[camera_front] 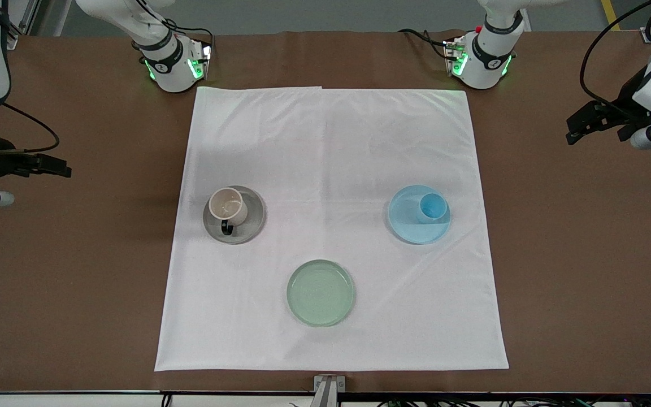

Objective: Place blue cup in blue plate and white mug in gray plate

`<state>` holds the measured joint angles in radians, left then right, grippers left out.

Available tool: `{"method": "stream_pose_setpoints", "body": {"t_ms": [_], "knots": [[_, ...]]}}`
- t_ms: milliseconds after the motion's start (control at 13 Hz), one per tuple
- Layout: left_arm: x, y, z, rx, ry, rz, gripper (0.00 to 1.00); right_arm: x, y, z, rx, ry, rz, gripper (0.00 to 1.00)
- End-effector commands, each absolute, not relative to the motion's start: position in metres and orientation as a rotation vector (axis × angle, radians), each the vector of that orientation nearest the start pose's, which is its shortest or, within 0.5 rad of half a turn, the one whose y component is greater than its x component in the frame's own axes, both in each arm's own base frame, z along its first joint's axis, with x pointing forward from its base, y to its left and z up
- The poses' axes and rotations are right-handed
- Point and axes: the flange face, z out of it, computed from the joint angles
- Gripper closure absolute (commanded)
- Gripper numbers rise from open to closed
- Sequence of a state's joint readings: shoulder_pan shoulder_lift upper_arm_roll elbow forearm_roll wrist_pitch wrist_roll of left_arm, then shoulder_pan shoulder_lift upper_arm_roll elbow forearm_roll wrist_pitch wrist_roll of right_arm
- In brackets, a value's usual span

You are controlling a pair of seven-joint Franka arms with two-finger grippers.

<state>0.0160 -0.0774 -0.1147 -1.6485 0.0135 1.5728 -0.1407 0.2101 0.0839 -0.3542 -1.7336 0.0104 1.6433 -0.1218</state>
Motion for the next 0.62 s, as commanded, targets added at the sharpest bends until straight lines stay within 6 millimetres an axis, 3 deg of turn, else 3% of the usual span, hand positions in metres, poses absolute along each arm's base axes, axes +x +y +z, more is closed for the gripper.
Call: {"method": "stream_pose_setpoints", "body": {"t_ms": [0, 385, 538], "knots": [[0.53, -0.055, 0.631, -3.122, -0.043, -0.022, 0.0, 0.536, -0.077, 0.521, -3.146, -0.003, 0.147, 0.0], [0.529, -0.054, 0.633, -3.123, -0.032, -0.012, 0.0, 0.553, -0.071, 0.621, -3.166, 0.008, 0.043, 0.0], [0.529, -0.054, 0.633, -3.126, -0.048, -0.012, 0.0, 0.553, -0.07, 0.623, -3.167, 0.005, 0.033, 0.0]]}}
